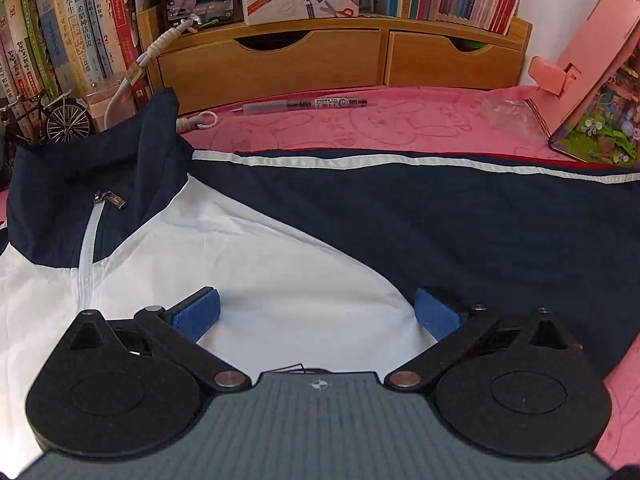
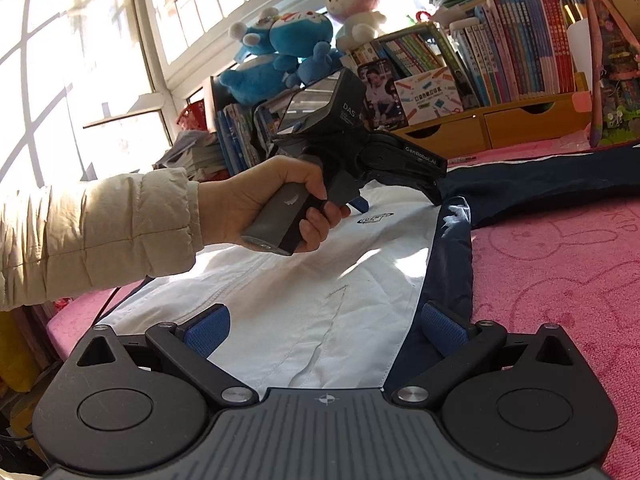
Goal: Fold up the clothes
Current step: 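Move the open right gripper over the navy sleeve toward its striped cuff, then grasp the striped cuff of the navy sleeve with the right gripper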
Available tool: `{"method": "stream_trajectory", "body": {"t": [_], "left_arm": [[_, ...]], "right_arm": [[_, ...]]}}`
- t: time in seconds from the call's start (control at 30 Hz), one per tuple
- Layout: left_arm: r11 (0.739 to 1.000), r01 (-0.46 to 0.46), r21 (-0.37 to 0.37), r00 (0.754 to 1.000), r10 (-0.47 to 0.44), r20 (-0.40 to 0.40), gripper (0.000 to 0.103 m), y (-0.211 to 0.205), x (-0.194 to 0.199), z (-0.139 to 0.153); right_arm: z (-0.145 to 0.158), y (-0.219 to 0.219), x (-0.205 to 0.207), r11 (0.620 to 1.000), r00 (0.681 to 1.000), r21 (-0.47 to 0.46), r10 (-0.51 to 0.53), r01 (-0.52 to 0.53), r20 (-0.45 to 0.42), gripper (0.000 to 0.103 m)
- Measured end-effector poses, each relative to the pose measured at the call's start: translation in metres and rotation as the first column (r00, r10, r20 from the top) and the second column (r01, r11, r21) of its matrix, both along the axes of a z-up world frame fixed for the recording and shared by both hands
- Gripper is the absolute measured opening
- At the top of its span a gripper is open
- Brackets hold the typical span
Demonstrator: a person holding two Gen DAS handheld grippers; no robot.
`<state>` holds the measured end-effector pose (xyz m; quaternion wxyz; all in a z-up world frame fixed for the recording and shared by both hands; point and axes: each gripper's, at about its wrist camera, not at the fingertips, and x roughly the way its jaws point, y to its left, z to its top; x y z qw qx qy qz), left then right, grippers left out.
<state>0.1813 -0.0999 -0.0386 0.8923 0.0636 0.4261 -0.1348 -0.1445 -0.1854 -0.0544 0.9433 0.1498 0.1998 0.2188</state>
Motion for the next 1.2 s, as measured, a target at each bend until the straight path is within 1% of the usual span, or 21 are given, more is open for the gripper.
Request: {"method": "stream_trajectory", "body": {"t": [0.1,0.2,0.3,0.43,0.53,0.6,0.7,0.77,0.8,0.87,0.93,1.0,1.03,1.1,1.13,1.17,1.2], "left_arm": [[0.997,-0.074,-0.002,0.997,0.074,0.006,0.103,-0.003,0.027,-0.001],[0.990,-0.140,-0.003,0.990,0.140,0.028,0.103,-0.003,0.052,-0.002],[0.987,-0.164,-0.005,0.985,0.164,0.049,0.103,-0.006,0.067,-0.003],[0.985,-0.170,-0.003,0.983,0.170,0.065,0.103,-0.010,0.076,-0.003],[0.985,-0.174,-0.002,0.983,0.174,0.050,0.103,-0.009,0.077,-0.001],[0.988,-0.157,-0.007,0.986,0.157,0.050,0.103,-0.006,0.070,0.002],[0.993,-0.102,-0.052,0.992,0.105,0.066,0.103,0.007,0.042,0.011],[0.993,-0.072,-0.098,0.995,0.079,0.065,0.103,0.019,0.023,0.017],[0.991,-0.048,-0.125,0.996,0.056,0.065,0.103,0.025,0.012,0.021],[0.991,0.000,-0.134,0.997,0.011,0.078,0.103,0.033,-0.011,0.025],[0.990,0.048,-0.130,0.995,-0.037,0.090,0.103,0.038,-0.033,0.027],[0.988,0.098,-0.116,0.993,-0.088,0.084,0.103,0.039,-0.050,0.024],[0.986,0.123,-0.112,0.991,-0.115,0.072,0.103,0.038,-0.057,0.021],[0.980,0.164,-0.110,0.986,-0.160,0.041,0.103,0.037,-0.068,0.014],[0.980,0.172,-0.100,0.985,-0.169,0.039,0.103,0.035,-0.070,0.011],[0.980,0.178,-0.086,0.984,-0.175,0.044,0.103,0.033,-0.073,0.008],[0.980,0.184,-0.071,0.982,-0.181,0.048,0.103,0.031,-0.075,0.005]], "right_arm": [[-0.001,-0.003,0.000,1.000,1.000,0.026,0.006,-0.006,0.001,0.103],[-0.001,-0.003,-0.001,0.999,1.000,0.034,0.008,-0.008,0.001,0.103],[0.000,-0.003,-0.001,0.999,1.000,0.036,0.010,-0.010,0.001,0.103],[0.000,-0.003,-0.001,0.999,1.000,0.047,0.018,-0.018,0.001,0.103],[-0.001,-0.003,0.000,0.999,1.000,0.047,0.018,-0.018,0.000,0.103],[-0.002,-0.003,-0.002,0.999,1.000,0.051,0.014,-0.014,0.004,0.103],[-0.001,-0.004,-0.003,0.998,1.000,0.061,0.007,-0.007,-0.001,0.103],[0.004,-0.014,-0.001,0.995,0.999,0.095,0.011,-0.007,-0.034,0.103],[0.008,-0.025,-0.001,0.991,0.999,0.136,-0.009,0.015,-0.042,0.103],[0.015,-0.052,-0.002,0.972,0.997,0.225,-0.057,0.069,-0.058,0.103],[0.022,-0.078,-0.003,0.955,0.985,0.245,-0.152,0.168,-0.084,0.103],[0.034,-0.082,-0.003,0.959,0.964,0.107,-0.254,0.261,-0.078,0.103],[0.040,-0.083,-0.003,0.952,0.951,0.031,-0.303,0.306,-0.068,0.103],[0.047,-0.066,0.003,0.933,0.941,-0.142,-0.337,0.331,-0.022,0.103],[0.047,-0.054,0.009,0.922,0.940,-0.205,-0.340,0.330,-0.015,0.103],[0.048,-0.037,0.016,0.920,0.944,-0.235,-0.328,0.313,-0.026,0.103],[0.045,-0.025,0.026,0.926,0.950,-0.242,-0.309,0.289,-0.050,0.103]]}}
